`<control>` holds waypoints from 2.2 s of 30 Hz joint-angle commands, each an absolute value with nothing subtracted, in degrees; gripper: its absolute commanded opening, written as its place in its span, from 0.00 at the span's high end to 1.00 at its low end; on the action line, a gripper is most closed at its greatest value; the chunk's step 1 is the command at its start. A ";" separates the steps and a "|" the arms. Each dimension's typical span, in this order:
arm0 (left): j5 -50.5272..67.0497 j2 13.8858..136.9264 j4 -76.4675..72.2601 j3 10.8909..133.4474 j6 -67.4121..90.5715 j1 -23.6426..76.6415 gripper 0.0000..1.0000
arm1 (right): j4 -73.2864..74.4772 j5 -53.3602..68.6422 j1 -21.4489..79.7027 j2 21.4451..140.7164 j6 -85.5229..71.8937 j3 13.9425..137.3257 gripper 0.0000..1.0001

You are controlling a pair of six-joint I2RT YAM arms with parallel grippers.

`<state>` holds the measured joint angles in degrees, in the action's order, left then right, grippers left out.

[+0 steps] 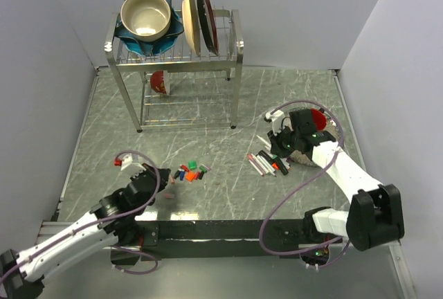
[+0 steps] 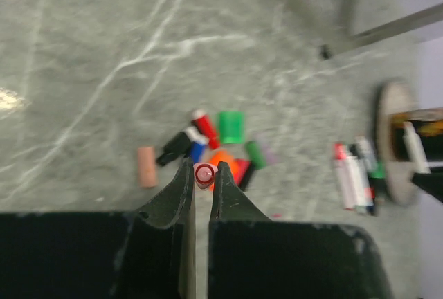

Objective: Open the pen caps

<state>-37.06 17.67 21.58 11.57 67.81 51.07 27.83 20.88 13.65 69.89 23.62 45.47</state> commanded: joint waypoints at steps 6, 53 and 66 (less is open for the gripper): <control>-38.58 33.92 23.21 18.11 71.90 50.80 0.95 | 30.67 16.26 13.18 76.64 23.38 47.99 1.00; -31.55 49.75 17.66 19.59 72.16 50.36 0.51 | 34.98 19.60 11.52 73.22 25.93 50.27 0.40; -24.95 25.33 18.79 31.63 48.46 50.27 0.00 | 31.29 24.53 1.15 40.40 25.32 48.16 0.03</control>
